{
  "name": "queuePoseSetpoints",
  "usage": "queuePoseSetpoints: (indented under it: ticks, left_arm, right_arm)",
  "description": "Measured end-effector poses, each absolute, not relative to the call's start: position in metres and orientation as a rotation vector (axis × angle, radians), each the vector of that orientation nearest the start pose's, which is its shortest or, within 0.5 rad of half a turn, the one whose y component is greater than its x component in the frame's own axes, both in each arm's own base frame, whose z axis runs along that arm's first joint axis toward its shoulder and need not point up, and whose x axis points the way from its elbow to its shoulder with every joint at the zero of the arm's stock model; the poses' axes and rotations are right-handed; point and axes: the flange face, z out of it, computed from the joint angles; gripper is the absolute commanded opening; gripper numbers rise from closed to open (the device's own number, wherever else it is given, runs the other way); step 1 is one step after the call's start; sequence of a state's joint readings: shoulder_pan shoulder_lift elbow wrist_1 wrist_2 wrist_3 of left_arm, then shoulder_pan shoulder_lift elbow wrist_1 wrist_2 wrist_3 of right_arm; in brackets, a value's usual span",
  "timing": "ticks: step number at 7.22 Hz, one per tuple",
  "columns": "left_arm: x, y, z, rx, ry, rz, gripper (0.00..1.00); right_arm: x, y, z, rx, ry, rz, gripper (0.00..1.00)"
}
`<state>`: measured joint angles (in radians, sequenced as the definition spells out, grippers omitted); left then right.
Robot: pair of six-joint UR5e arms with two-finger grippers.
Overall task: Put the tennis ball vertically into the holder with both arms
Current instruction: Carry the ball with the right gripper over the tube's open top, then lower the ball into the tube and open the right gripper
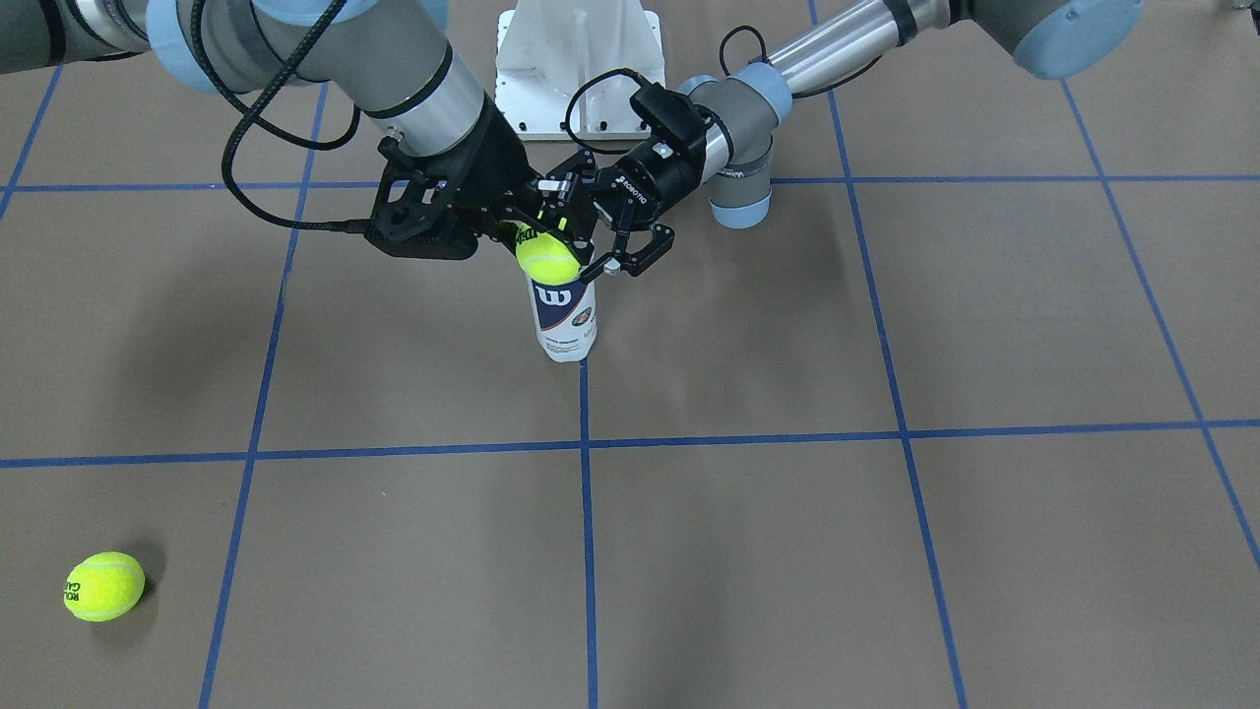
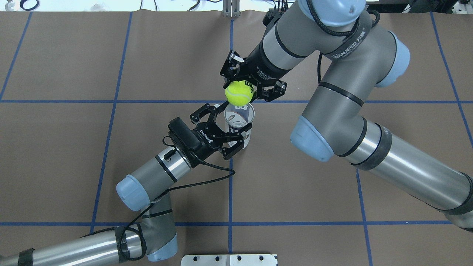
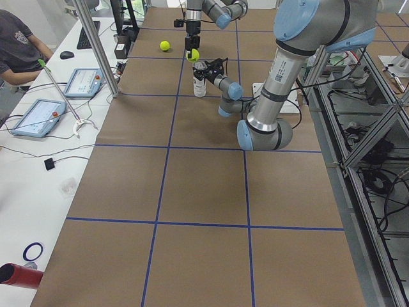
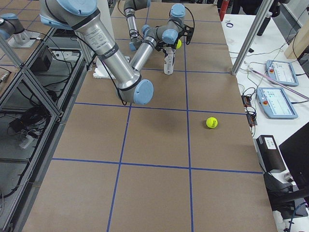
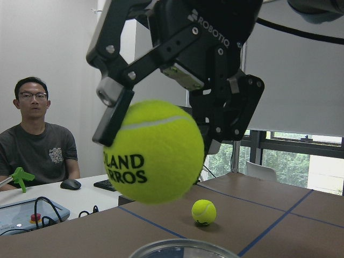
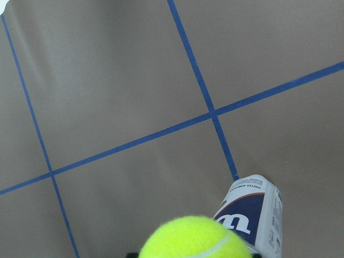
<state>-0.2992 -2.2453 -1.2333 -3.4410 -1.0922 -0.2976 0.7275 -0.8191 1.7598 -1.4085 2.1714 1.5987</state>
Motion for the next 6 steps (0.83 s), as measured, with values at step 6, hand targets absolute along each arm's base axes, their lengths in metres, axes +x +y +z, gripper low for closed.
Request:
queuePoseSetpoints:
  ticks: [6]
  left_arm:
    - [0.566, -0.362, 0.234, 1.677, 1.305, 0.045, 0.87]
  right_arm:
    - [-0.431, -0.458, 0.121, -0.154, -1.179, 0.31, 0.29]
